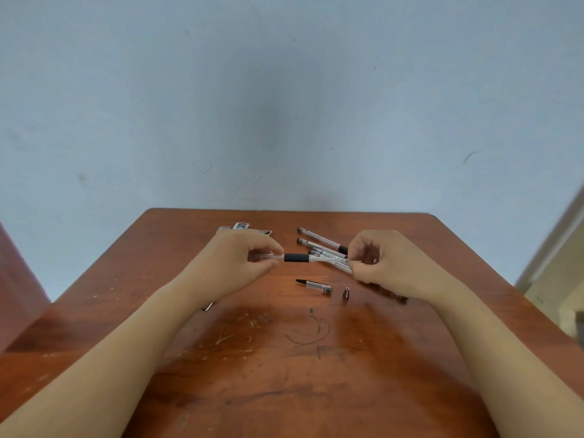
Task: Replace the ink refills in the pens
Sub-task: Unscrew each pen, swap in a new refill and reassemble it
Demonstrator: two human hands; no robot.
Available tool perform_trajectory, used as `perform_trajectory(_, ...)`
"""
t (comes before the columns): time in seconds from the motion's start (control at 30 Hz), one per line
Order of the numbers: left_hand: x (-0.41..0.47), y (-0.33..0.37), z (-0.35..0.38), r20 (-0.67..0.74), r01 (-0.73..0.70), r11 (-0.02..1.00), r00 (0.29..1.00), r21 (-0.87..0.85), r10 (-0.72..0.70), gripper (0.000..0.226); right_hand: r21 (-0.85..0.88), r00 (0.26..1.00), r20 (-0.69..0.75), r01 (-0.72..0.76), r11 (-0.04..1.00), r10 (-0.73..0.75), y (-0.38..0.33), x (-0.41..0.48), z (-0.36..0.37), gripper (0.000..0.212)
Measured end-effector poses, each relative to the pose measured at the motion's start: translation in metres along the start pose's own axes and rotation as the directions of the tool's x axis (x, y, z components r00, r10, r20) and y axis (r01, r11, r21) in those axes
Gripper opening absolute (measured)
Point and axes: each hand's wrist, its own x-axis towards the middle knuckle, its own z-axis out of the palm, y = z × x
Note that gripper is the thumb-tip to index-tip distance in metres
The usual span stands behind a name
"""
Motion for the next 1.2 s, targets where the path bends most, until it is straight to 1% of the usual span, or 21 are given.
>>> perform_trajectory(0.07, 0.002, -0.002, -0.004, -0.043, 0.026, 0.999, 0.999, -0.025, -0.027, 0.012, 0.147, 0.999, 0.002, -0.043, 0.988, 0.043, 0.005, 0.0, -0.012, 0.027)
perform_trajectory(0.1, 0.003, -0.003, -0.007, -0.072, 0.048, 0.998, 0.996, -0.043, -0.051, 0.012, 0.235, 0.998, -0.026, -0.051, 0.971, 0.058, 0.009, -0.001, -0.019, 0.031)
perform_trajectory(0.17, 0.004, -0.004, -0.011, -0.125, 0.099, 0.992, 0.986, -0.08, -0.109, 0.013, 0.441, 0.988, -0.105, -0.058, 0.896, 0.116, 0.024, -0.001, -0.033, 0.042)
perform_trajectory(0.2, 0.005, -0.004, -0.013, -0.148, 0.12, 0.988, 0.98, -0.093, -0.133, 0.013, 0.55, 0.975, -0.141, -0.068, 0.832, 0.172, 0.031, -0.001, -0.038, 0.044)
perform_trajectory(0.23, 0.005, -0.004, -0.014, -0.165, 0.134, 0.986, 0.975, -0.102, -0.15, 0.013, 0.638, 0.954, -0.178, -0.074, 0.767, 0.24, 0.038, -0.001, -0.042, 0.042)
perform_trajectory(0.27, 0.005, -0.003, -0.014, -0.172, 0.139, 0.984, 0.973, -0.11, -0.157, 0.013, 0.694, 0.926, -0.22, -0.073, 0.717, 0.308, 0.044, -0.001, -0.045, 0.036)
perform_trajectory(0.33, 0.003, -0.001, -0.013, -0.15, 0.121, 0.986, 0.979, -0.118, -0.138, 0.016, 0.734, 0.837, -0.325, -0.071, 0.676, 0.441, 0.057, 0.001, -0.048, 0.026)
perform_trajectory(0.4, 0.001, 0.002, -0.008, -0.09, 0.064, 0.995, 0.993, -0.083, -0.071, 0.018, 0.707, 0.716, -0.44, -0.096, 0.701, 0.542, 0.067, 0.004, -0.049, 0.022)
perform_trajectory(0.47, -0.002, 0.008, 0.0, 0.0, -0.005, 1.0, 1.0, -0.026, 0.005, 0.015, 0.627, 0.593, -0.546, -0.179, 0.758, 0.592, 0.076, 0.006, -0.047, 0.023)
perform_trajectory(0.53, -0.006, 0.013, 0.009, 0.097, -0.058, 0.998, 0.994, -0.008, 0.059, 0.012, 0.572, 0.524, -0.607, -0.234, 0.786, 0.598, 0.082, 0.009, -0.043, 0.023)
perform_trajectory(0.6, -0.008, 0.017, 0.017, 0.183, -0.109, 0.994, 0.977, 0.002, 0.107, 0.012, 0.521, 0.494, -0.638, -0.287, 0.804, 0.59, 0.089, 0.011, -0.039, 0.02)
perform_trajectory(0.7, -0.01, 0.019, 0.023, 0.31, -0.134, 0.991, 0.943, 0.012, 0.124, 0.013, 0.376, 0.502, -0.658, -0.427, 0.822, 0.561, 0.093, 0.012, -0.035, 0.008)
perform_trajectory(0.77, -0.011, 0.02, 0.025, 0.359, -0.139, 0.99, 0.925, 0.027, 0.12, 0.013, 0.287, 0.525, -0.657, -0.49, 0.823, 0.541, 0.095, 0.012, -0.034, 0.012)
perform_trajectory(0.87, -0.011, 0.021, 0.027, 0.38, -0.148, 0.988, 0.917, 0.049, 0.118, 0.012, 0.213, 0.546, -0.64, -0.551, 0.807, 0.541, 0.097, 0.013, -0.033, 0.018)
perform_trajectory(1.0, -0.012, 0.022, 0.029, 0.406, -0.162, 0.985, 0.906, 0.063, 0.123, 0.012, 0.102, 0.569, -0.621, -0.622, 0.776, 0.538, 0.1, 0.013, -0.032, 0.021)
perform_trajectory(1.2, -0.012, 0.021, 0.031, 0.438, -0.182, 0.978, 0.891, 0.102, 0.121, 0.013, -0.116, 0.597, -0.587, -0.731, 0.672, 0.548, 0.102, 0.013, -0.029, 0.024)
